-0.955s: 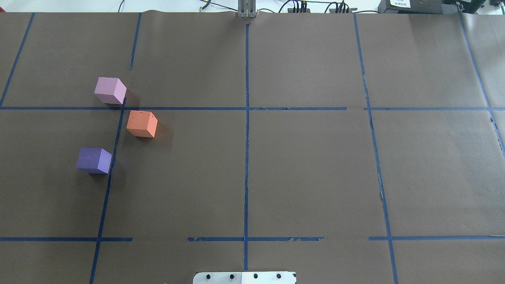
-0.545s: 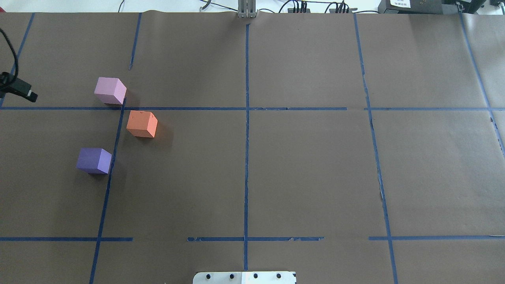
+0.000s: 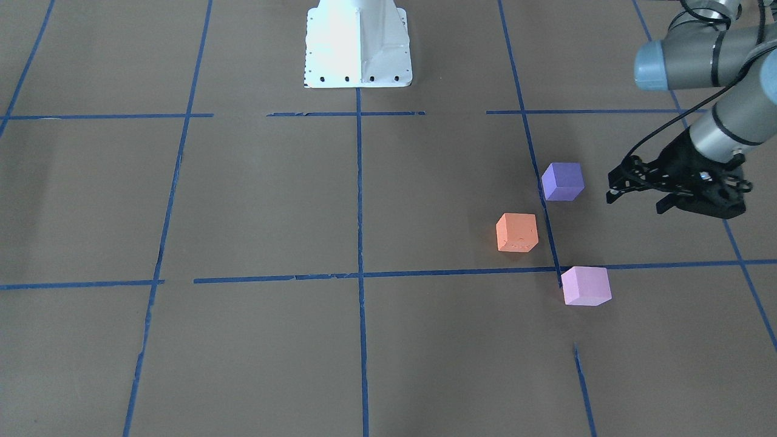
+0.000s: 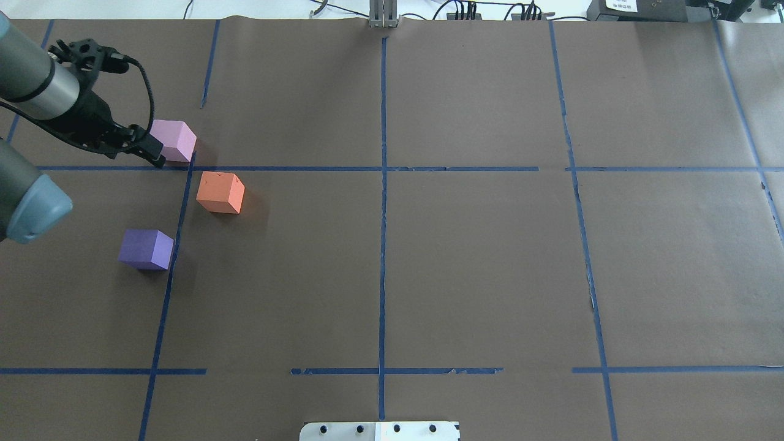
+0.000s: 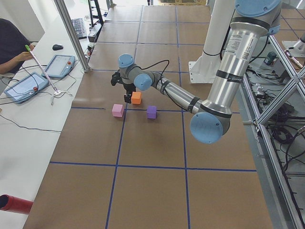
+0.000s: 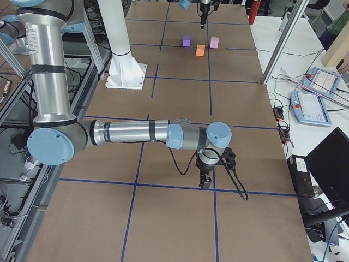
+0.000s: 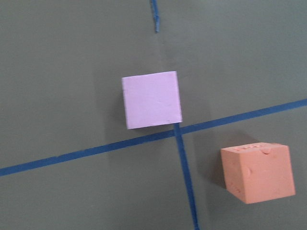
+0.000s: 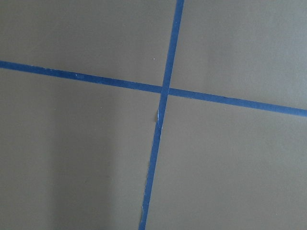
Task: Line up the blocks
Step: 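Move the left gripper in over the orange cube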
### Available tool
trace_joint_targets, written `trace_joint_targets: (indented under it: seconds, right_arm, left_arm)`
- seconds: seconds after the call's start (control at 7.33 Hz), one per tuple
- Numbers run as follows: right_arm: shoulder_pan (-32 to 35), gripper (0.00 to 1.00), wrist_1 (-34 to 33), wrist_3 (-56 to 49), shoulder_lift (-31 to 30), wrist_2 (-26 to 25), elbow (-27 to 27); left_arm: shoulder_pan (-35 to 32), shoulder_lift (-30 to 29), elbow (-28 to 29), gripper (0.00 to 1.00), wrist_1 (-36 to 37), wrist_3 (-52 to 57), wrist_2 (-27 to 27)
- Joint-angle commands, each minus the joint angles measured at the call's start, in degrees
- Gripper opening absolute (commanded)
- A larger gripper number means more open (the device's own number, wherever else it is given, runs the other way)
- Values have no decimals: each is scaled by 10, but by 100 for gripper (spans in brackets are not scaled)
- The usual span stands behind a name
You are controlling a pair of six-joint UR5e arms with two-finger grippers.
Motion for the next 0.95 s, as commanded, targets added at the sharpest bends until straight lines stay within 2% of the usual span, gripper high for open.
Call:
trace_joint_targets:
  seconds: [0.0, 0.27, 0.82]
  right_arm:
    - [0, 100, 0, 0, 0, 0, 0]
    - [0, 100, 0, 0, 0, 0, 0]
    - [0, 100, 0, 0, 0, 0, 0]
  left_arm:
    - [39, -36, 28, 100, 3, -52, 18]
    - [61, -50, 49, 100, 4, -87, 18]
    - [65, -78, 92, 100, 3, -137, 11]
